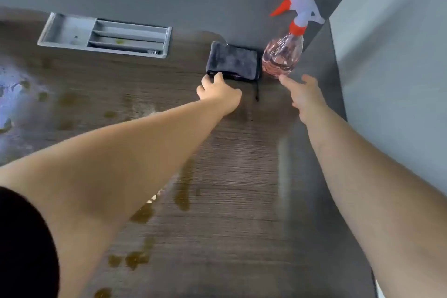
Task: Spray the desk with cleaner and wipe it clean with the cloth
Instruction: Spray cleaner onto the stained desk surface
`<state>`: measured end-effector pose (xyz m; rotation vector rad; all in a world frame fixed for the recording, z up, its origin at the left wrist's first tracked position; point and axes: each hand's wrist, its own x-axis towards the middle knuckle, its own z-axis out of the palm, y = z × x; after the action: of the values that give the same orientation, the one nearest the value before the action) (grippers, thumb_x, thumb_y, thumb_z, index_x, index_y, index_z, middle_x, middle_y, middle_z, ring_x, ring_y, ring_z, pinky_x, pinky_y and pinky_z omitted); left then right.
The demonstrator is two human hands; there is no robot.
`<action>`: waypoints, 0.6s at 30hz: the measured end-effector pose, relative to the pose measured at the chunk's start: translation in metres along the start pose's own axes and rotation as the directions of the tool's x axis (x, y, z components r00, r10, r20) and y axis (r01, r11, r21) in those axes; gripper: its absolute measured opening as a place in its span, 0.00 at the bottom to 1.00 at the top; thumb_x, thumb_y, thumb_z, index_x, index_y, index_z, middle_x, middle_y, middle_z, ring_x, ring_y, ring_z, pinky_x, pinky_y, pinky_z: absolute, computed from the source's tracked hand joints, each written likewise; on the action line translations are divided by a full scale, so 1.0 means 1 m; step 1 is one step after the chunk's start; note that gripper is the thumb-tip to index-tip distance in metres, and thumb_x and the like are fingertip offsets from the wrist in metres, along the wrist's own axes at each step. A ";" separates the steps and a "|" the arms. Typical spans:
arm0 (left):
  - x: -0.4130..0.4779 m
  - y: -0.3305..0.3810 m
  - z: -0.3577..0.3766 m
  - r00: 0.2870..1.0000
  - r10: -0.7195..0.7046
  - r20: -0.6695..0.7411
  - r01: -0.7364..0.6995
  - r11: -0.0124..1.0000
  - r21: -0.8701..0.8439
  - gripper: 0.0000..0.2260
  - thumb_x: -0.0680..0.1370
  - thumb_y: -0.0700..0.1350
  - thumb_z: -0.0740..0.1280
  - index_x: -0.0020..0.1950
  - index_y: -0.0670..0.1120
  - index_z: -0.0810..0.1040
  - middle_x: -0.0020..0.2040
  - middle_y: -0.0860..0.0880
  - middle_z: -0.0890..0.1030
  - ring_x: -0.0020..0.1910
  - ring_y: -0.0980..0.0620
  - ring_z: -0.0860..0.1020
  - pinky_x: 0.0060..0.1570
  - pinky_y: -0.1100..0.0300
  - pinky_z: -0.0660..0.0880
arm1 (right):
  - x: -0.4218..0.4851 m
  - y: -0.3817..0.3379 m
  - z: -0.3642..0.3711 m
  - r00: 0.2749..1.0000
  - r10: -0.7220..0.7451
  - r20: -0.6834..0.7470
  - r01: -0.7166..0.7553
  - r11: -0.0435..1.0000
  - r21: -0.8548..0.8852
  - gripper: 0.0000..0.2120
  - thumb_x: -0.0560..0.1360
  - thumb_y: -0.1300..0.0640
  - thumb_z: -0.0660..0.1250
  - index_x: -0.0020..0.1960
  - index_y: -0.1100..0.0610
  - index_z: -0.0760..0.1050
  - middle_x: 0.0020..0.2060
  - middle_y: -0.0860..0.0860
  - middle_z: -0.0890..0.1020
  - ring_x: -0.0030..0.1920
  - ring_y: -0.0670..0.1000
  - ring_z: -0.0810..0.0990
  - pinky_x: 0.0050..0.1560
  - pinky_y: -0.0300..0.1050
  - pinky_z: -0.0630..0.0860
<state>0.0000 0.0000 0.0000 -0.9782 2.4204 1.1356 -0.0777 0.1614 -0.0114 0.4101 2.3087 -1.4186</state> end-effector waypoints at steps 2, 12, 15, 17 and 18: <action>0.012 0.008 0.000 0.999 0.038 -0.025 -0.037 0.998 0.060 0.31 0.78 0.51 0.59 0.77 0.53 0.46 0.78 0.50 0.43 0.76 0.44 0.43 0.69 0.50 0.58 | 0.010 -0.012 0.003 0.987 -0.155 -0.033 0.154 0.988 -0.021 0.43 0.64 0.44 0.76 0.72 0.55 0.61 0.68 0.52 0.70 0.64 0.50 0.72 0.66 0.46 0.68; 0.062 -0.006 0.006 0.863 0.505 -0.003 -0.360 0.620 0.697 0.23 0.80 0.52 0.57 0.75 0.52 0.58 0.75 0.46 0.59 0.74 0.40 0.55 0.74 0.48 0.48 | 0.049 -0.020 0.028 0.915 -0.365 -0.169 0.362 0.931 -0.051 0.38 0.61 0.50 0.76 0.67 0.54 0.63 0.56 0.45 0.75 0.53 0.44 0.75 0.50 0.34 0.70; 0.067 0.001 0.005 0.833 0.551 -0.049 -0.367 0.617 0.696 0.18 0.80 0.48 0.60 0.69 0.49 0.66 0.67 0.45 0.67 0.67 0.41 0.64 0.63 0.50 0.64 | 0.045 -0.020 0.025 0.908 -0.375 -0.184 0.368 0.927 -0.075 0.35 0.61 0.50 0.76 0.64 0.53 0.64 0.54 0.45 0.75 0.51 0.44 0.75 0.46 0.33 0.68; 0.070 0.006 0.004 0.835 0.547 -0.049 -0.365 0.619 0.696 0.16 0.80 0.44 0.60 0.68 0.48 0.67 0.65 0.45 0.68 0.64 0.42 0.65 0.51 0.52 0.68 | 0.036 -0.016 0.020 0.918 -0.358 -0.174 0.350 0.934 -0.076 0.35 0.61 0.49 0.76 0.63 0.53 0.64 0.53 0.45 0.75 0.50 0.42 0.75 0.47 0.35 0.72; 0.071 0.007 0.004 0.835 0.549 -0.035 -0.367 0.604 0.707 0.17 0.80 0.43 0.60 0.68 0.49 0.67 0.64 0.45 0.68 0.63 0.42 0.65 0.47 0.53 0.67 | 0.029 -0.013 0.017 0.923 -0.343 -0.172 0.337 0.939 -0.067 0.34 0.61 0.49 0.76 0.62 0.52 0.64 0.51 0.44 0.75 0.49 0.41 0.76 0.49 0.37 0.73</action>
<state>-0.0559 -0.0260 -0.0353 -0.2455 3.0376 0.1237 -0.1058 0.1420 -0.0222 0.1328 2.6502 -1.5480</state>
